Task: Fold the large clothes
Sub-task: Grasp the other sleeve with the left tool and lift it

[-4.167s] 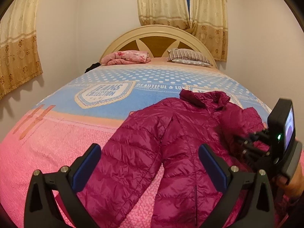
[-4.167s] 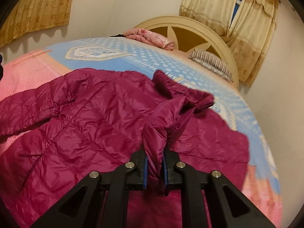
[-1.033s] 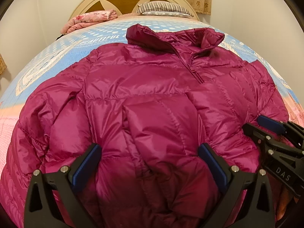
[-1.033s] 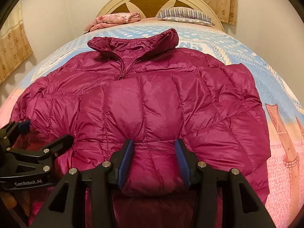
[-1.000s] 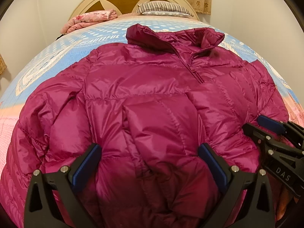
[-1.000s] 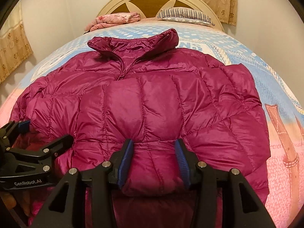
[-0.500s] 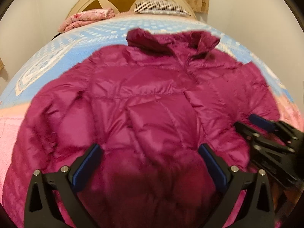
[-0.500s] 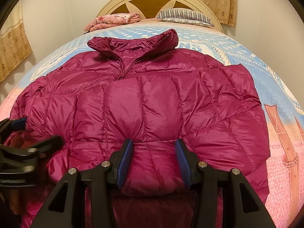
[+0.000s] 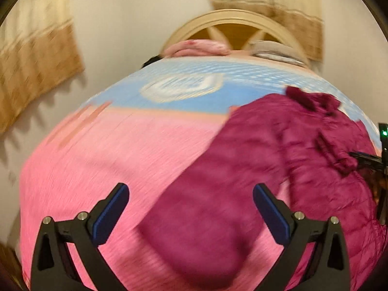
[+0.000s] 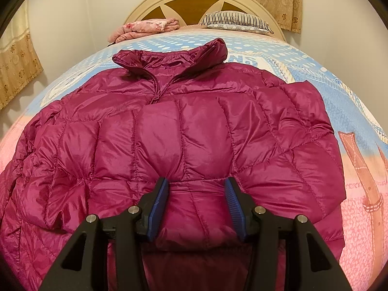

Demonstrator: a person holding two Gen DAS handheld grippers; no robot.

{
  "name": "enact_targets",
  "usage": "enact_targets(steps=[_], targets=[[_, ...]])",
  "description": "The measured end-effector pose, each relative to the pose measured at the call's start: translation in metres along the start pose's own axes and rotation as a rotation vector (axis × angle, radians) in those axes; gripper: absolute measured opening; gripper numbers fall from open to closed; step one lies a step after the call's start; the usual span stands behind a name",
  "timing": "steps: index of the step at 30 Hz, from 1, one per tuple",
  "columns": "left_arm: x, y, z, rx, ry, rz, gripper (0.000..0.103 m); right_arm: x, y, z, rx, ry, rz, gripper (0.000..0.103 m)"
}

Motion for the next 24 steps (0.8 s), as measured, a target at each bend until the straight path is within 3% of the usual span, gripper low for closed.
enact_targets(steps=[6,10,12,15,17,20,24], targets=[[0.017,-0.045,0.028,0.101,-0.064,-0.083,0.103,0.0,0.0,-0.001,-0.001,-0.004,-0.001,0.052],[0.011,-0.049,0.036,0.119,-0.13,-0.137,0.103,0.0,-0.001,-0.001,-0.002,-0.002,0.002,0.053],[0.005,-0.046,0.037,0.113,-0.147,-0.143,0.098,0.0,-0.001,-0.001,-0.003,-0.002,0.002,0.053],[-0.003,-0.047,0.036,0.114,-0.128,-0.106,0.066,0.0,-0.001,-0.002,-0.003,-0.002,0.002,0.053],[-0.005,-0.048,0.032,0.101,-0.116,-0.079,0.029,0.0,-0.001,-0.002,-0.003,-0.002,0.001,0.054],[0.005,-0.043,0.018,0.061,-0.099,-0.078,0.016,-0.001,-0.001,-0.002,-0.004,0.0,0.004,0.054],[0.02,-0.029,-0.009,-0.019,-0.12,-0.084,0.011,-0.002,-0.001,-0.002,-0.004,0.0,0.004,0.055]])
Point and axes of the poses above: each gripper's, at about its wrist camera, not at the fingertips, and z roughly the way its jaws point, x to its left, y to its top, the point moved 7 cm from there along z, roughly the way its jaws point, and after that the axes turned 13 degrees about x, right-handed, at the moved point
